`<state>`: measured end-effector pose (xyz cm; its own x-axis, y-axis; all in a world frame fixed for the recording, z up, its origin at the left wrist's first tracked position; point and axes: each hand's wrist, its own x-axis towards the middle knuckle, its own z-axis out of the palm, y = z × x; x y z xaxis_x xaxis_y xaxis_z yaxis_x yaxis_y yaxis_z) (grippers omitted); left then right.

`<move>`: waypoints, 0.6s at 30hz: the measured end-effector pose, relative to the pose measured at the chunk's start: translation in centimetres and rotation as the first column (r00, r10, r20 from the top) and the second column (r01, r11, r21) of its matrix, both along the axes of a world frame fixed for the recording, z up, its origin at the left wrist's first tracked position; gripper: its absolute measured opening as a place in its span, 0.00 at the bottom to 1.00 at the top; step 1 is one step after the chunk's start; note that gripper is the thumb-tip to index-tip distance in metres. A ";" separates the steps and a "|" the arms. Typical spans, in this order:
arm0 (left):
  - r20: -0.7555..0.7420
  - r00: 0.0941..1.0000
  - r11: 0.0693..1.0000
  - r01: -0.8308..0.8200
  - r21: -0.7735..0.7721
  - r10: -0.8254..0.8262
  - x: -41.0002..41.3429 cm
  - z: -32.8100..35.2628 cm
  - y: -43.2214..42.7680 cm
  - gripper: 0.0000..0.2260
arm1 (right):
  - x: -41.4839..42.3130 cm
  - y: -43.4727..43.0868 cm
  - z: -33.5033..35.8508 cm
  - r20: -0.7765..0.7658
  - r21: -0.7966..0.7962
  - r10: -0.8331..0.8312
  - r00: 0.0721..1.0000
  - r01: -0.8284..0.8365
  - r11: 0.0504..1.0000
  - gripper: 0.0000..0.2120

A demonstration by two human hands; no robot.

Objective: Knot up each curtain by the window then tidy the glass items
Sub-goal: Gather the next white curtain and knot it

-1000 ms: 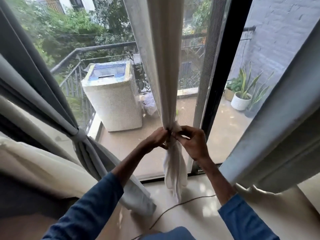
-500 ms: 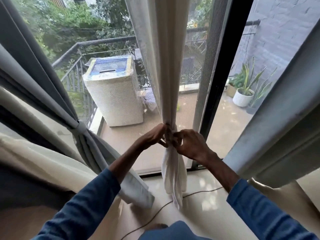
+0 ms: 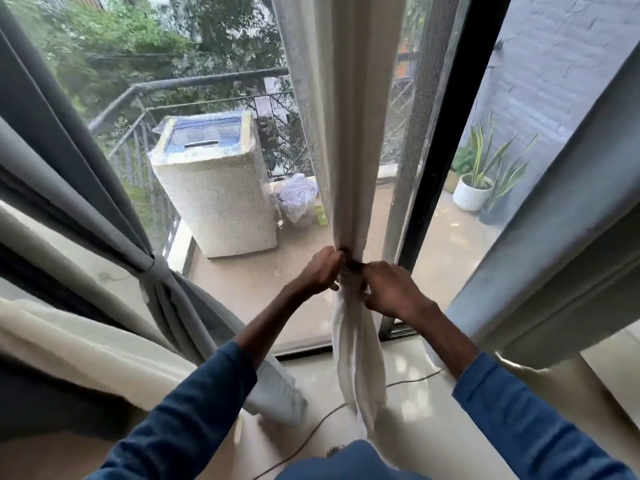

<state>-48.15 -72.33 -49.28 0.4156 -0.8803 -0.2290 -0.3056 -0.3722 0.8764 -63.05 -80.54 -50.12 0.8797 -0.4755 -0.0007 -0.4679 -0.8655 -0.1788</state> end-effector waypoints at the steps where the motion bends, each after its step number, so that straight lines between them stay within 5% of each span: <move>1: 0.012 1.000 1.000 0.012 -0.007 -0.012 0.4 -0.3 -0.1 0.19 | 0.2 -0.1 -0.2 0.035 0.000 -0.010 0.999 0.010 1.000 0.20; 7: 0.045 0.997 0.989 0.067 -0.132 -0.062 3.2 -1.2 -0.4 0.16 | 0.5 -0.2 -0.4 0.262 0.112 -0.099 0.960 0.072 0.991 0.25; 12: 0.106 0.958 0.925 -0.222 -0.309 0.265 3.4 -1.9 -0.5 0.15 | 0.4 -0.8 -0.9 0.361 0.346 -0.231 0.904 0.100 0.933 0.30; 18: 0.154 0.971 0.954 -0.138 -0.265 0.184 0.4 -1.4 -2.0 0.23 | -1.3 -2.2 -0.9 0.369 0.451 -0.350 0.861 0.164 0.877 0.28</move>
